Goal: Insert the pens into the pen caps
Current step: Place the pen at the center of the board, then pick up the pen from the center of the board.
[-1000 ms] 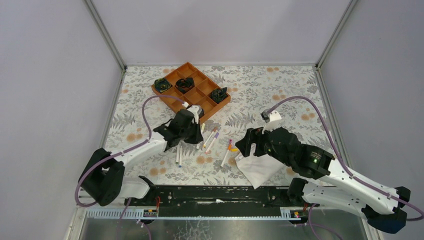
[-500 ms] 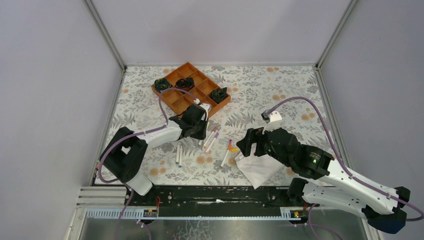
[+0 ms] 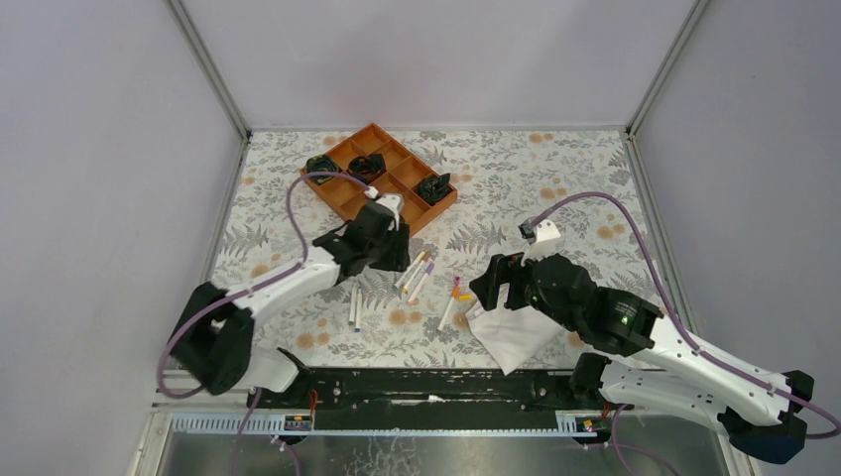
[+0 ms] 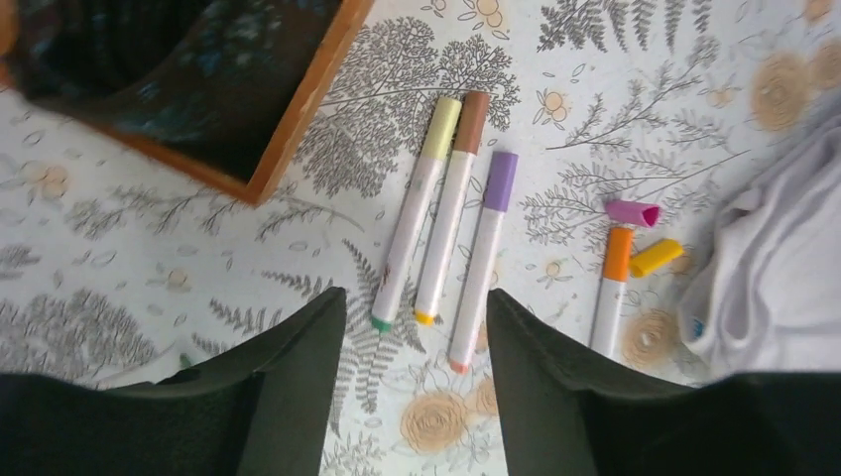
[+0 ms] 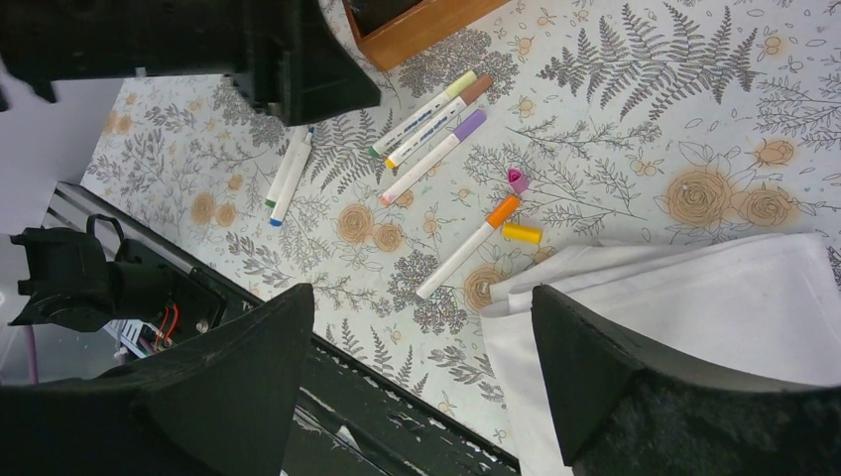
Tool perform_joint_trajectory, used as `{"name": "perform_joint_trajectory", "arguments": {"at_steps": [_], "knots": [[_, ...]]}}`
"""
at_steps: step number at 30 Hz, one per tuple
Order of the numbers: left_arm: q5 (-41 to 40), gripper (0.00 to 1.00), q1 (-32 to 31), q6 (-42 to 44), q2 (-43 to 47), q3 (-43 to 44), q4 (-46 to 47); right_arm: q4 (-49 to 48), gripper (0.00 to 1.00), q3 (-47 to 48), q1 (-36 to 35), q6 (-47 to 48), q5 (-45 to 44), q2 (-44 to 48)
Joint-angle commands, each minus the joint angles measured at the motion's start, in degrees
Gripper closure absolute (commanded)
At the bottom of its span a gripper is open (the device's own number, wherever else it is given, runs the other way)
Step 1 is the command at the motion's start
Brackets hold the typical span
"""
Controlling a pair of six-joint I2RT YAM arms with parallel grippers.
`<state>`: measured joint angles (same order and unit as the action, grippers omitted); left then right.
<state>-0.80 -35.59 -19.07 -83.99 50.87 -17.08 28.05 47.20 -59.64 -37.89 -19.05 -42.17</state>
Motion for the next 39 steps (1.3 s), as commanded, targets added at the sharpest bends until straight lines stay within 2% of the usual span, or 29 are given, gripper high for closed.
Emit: {"name": "perform_joint_trajectory", "arguments": {"at_steps": [1, 2, 3, 8, 12, 15, 20, 23, 27, 39], "knots": [[-5.52, 0.43, -0.16, -9.27, 9.46, -6.14, -4.33, -1.25, 0.14, -0.11, -0.04, 1.36, -2.58, -0.47], [-6.61, 0.3, -0.13, -11.36, 11.6, -8.03, -5.29, -1.25, 0.14, -0.16, -0.09, 1.43, -2.76, -0.72], [-7.44, 0.28, -0.11, -13.29, 13.52, -10.05, -5.9, -1.25, 0.14, -0.22, -0.09, 1.6, -2.88, -1.04], [-12.63, 0.26, -0.01, -21.77, 23.45, -17.8, -9.95, -1.25, 0.14, -0.6, -0.04, 2.63, -2.89, -1.59], [-17.99, 0.26, 0.2, -26.75, 28.05, -20.3, -14.88, -1.07, 0.14, -0.69, -0.04, 3.66, -3.5, -1.71], [-19.03, 0.33, 0.49, -28.07, 30.11, -20.97, -15.6, -1.32, 0.14, -0.86, -0.04, 4.01, -3.53, -1.93], [-19.07, 0.54, 0.96, -28.48, 28.09, -20.7, -16.01, -2.24, 0.14, -1.1, -0.04, 4.17, -2.54, -2.54], [-19.32, 0.62, 1.14, -28.39, 25.82, -20.1, -16.22, -2.21, 0.14, -1.14, -0.07, 4.31, -2.28, -2.65], [-19.57, 0.69, 1.31, -28.71, 23.89, -19.81, -16.4, -2.0, 0.14, -1.38, -0.05, 4.13, -2.15, -2.32], [-18.37, 0.81, 1.38, -28.91, 20.04, -20.18, -15.05, -1.95, 0.14, -2.72, -0.05, 3.26, -2.14, -0.56]]}}
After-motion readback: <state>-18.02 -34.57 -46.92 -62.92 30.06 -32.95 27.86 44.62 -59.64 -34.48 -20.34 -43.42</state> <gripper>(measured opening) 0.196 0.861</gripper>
